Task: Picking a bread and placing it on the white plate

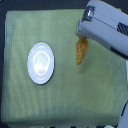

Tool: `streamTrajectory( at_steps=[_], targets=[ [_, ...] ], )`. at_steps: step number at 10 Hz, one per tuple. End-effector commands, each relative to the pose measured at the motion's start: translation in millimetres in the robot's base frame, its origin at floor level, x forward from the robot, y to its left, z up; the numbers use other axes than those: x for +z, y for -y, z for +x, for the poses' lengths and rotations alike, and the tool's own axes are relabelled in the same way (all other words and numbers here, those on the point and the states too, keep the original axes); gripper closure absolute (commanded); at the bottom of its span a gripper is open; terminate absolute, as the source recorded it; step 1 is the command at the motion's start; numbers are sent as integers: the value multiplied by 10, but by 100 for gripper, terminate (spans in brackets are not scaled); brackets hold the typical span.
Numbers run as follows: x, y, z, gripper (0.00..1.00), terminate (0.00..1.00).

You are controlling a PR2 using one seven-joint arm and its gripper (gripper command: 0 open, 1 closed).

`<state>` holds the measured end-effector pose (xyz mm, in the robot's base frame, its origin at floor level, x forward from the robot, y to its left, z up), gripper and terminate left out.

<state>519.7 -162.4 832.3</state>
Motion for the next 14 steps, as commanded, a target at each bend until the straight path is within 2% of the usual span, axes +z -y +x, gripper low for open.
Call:
streamTrajectory(
  at_steps=[1,4,7,10,14],
  targets=[
    [453,-1003,-185,100,0],
    [288,-2001,-534,100,0],
    [-18,-2513,-612,100,0],
    [-249,-2774,-515,100,0],
    [-318,-2681,-478,100,0]
  ],
)
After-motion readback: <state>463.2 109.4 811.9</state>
